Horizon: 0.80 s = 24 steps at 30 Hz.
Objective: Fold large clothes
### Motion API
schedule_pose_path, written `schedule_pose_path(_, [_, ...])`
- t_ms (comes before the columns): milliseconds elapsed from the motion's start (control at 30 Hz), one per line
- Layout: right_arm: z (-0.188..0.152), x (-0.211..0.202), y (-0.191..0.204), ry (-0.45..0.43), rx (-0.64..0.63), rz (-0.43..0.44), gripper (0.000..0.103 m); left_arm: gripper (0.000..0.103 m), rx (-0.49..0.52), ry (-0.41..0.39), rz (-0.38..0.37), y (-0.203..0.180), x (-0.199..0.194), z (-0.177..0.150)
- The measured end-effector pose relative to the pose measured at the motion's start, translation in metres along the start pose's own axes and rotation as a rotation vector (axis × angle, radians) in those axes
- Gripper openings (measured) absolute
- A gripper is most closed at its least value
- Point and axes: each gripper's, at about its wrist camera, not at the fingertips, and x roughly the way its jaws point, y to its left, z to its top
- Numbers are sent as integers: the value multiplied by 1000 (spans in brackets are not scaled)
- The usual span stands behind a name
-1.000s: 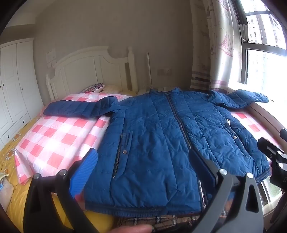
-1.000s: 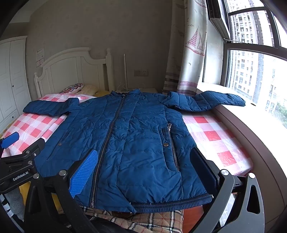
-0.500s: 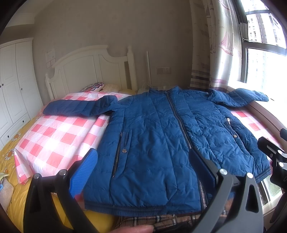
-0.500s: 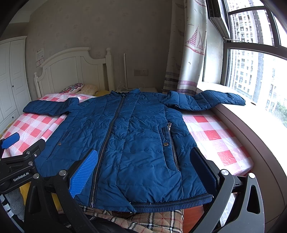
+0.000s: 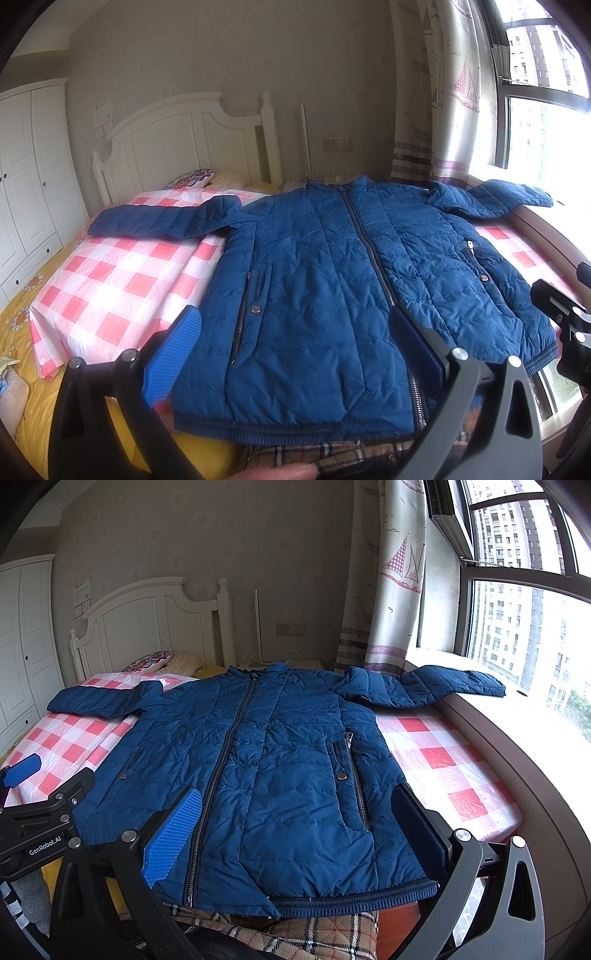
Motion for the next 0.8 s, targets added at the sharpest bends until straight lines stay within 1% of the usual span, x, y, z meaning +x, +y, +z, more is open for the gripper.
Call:
schedule_pose_path(200, [2, 1, -1, 2, 0, 1, 98, 101, 1, 6, 2, 1, -2, -5])
schedule_pose_path(233, [-4, 5, -1, 3, 0, 1, 98, 101, 3, 10, 1, -2, 5, -9])
schedule_pose_path(300, [-6, 7, 0, 6, 0, 1, 98, 101, 6, 14, 3, -2, 5, -11])
schedule_pose_path(400, [-2, 3, 1, 10, 1, 1, 98, 101, 10, 23, 6, -2, 7, -8])
schedule_pose_path(467, [-4, 8, -2, 12, 2, 1, 98, 101, 12, 26, 10, -1, 8, -7])
schedule_pose_path(767, [-2, 7, -1, 11, 2, 2, 98, 101, 12, 25, 13, 0, 7, -5])
schedule_pose_path(800, [-2, 6, -1, 4, -9, 21, 98, 101, 12, 25, 12, 0, 7, -4])
